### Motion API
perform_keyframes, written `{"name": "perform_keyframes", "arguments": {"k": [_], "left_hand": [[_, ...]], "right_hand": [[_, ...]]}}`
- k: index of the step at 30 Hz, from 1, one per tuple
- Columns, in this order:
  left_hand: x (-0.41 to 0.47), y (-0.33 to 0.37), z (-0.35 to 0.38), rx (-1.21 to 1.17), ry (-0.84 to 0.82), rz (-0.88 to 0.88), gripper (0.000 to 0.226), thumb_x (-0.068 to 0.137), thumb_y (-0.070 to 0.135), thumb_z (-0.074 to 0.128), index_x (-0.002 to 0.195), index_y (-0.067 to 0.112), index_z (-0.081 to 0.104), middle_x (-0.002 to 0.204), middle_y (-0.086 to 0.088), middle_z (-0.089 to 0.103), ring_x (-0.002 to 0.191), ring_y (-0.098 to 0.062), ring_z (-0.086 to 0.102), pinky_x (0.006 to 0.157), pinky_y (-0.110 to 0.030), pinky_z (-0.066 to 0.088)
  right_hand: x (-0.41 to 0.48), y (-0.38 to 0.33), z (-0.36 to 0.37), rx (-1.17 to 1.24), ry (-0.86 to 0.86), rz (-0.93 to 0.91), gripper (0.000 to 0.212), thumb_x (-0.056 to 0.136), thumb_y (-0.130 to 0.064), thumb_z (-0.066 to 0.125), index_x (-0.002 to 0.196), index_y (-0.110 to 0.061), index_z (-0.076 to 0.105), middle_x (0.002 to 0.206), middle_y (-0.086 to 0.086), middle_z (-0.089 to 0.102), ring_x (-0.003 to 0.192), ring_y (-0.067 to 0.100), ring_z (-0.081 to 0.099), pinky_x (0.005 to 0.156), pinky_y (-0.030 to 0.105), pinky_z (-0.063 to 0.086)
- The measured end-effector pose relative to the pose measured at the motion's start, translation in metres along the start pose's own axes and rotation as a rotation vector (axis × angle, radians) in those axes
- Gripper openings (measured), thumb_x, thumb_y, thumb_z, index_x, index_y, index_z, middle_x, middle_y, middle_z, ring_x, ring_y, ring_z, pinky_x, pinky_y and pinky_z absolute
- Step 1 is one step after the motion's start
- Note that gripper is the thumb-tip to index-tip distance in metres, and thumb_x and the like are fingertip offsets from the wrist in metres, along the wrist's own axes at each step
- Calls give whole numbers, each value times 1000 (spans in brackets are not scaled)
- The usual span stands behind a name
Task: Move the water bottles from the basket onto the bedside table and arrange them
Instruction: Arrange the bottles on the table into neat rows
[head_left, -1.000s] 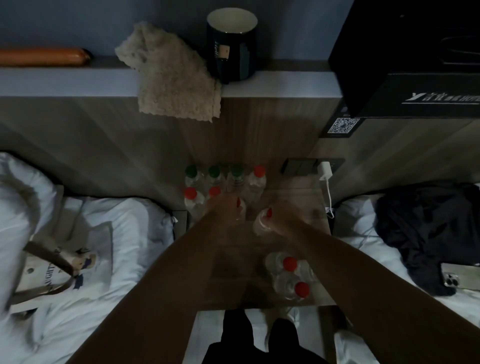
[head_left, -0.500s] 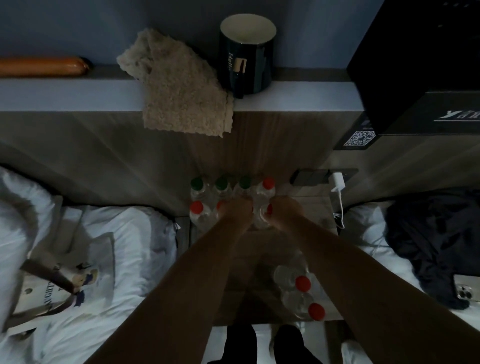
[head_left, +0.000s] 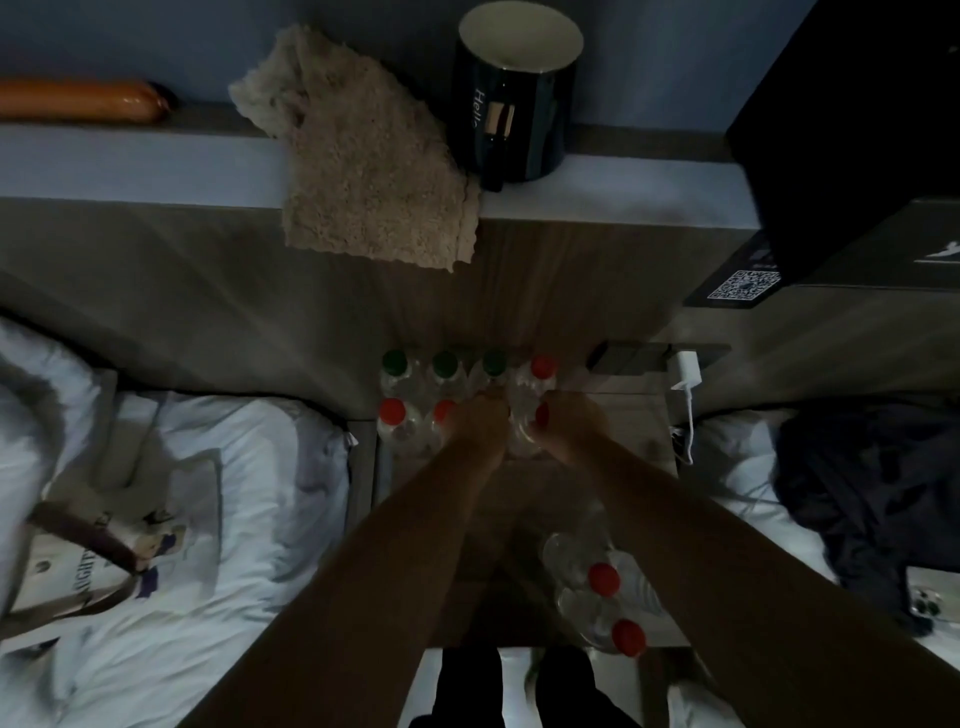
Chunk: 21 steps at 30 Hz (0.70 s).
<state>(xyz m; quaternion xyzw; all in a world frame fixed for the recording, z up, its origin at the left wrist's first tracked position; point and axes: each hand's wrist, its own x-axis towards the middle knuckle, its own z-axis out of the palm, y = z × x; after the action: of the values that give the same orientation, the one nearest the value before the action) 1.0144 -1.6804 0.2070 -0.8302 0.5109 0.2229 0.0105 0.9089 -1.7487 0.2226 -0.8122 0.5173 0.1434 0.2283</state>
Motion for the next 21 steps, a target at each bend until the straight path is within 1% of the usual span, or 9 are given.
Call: {"name": "perform_keyframes", "arguments": {"k": [5,9,11,13,14,16,18,20,21], "left_hand": [[-15,-1,4,-210,88,-105,26,98,22,43,123,16,49,104,-6,67,84,-19,64,54,-23,34],[-47,-5,0,-367,252,-65,48,94,37,49,137,23,32,108,-2,62,88,-20,64,61,-26,44],[-67,-14,4,-435,333,-46,39,94,44,46,128,26,38,101,3,62,85,-15,64,67,-29,52],[-80,-29,25,-489,319,-101,20,93,41,48,106,26,51,90,8,62,75,-10,62,67,-32,54],[-82,-38,35,-602,247,-194,12,94,36,49,94,27,55,84,5,64,72,-12,62,68,-35,55],[-78,-54,47,-1101,60,-509,19,97,32,46,81,25,53,82,-5,62,72,-20,62,72,-41,55],[-74,-68,47,-1626,-91,-788,26,98,39,38,82,23,51,86,-4,57,75,-19,57,71,-37,50],[-71,-82,51,-1917,-120,-812,39,94,54,36,96,20,55,97,-7,59,86,-22,59,76,-39,49],[-67,-86,53,-2035,-108,-755,48,91,60,40,108,19,57,107,-11,62,95,-27,62,82,-43,51]], "right_hand": [[-7,8,10,223,28,43,30,83,-41,63,100,-15,63,99,5,68,90,21,64,77,31,50],[-13,19,18,456,54,37,38,80,-38,70,107,-16,58,97,-4,62,92,15,59,77,29,46],[-12,24,25,597,-16,115,47,74,-35,76,113,-18,57,103,2,64,95,22,63,78,36,52],[-13,23,32,931,-195,377,55,77,-24,76,124,-14,51,108,8,61,87,25,62,74,44,56],[-16,22,34,1119,-288,499,53,82,-20,71,129,-10,48,108,11,59,81,24,61,74,44,55],[-21,21,41,1459,-399,627,43,94,-17,56,133,-1,44,107,17,58,79,28,58,84,47,49],[-23,20,48,1762,-386,684,33,98,-17,48,124,3,48,103,21,56,97,37,57,98,52,41],[-18,17,56,1933,-336,778,32,97,-26,49,117,-1,50,114,24,54,120,43,48,103,56,38],[-13,16,63,1994,-330,812,40,96,-32,50,124,-3,47,127,25,49,127,44,43,104,58,37]]}}
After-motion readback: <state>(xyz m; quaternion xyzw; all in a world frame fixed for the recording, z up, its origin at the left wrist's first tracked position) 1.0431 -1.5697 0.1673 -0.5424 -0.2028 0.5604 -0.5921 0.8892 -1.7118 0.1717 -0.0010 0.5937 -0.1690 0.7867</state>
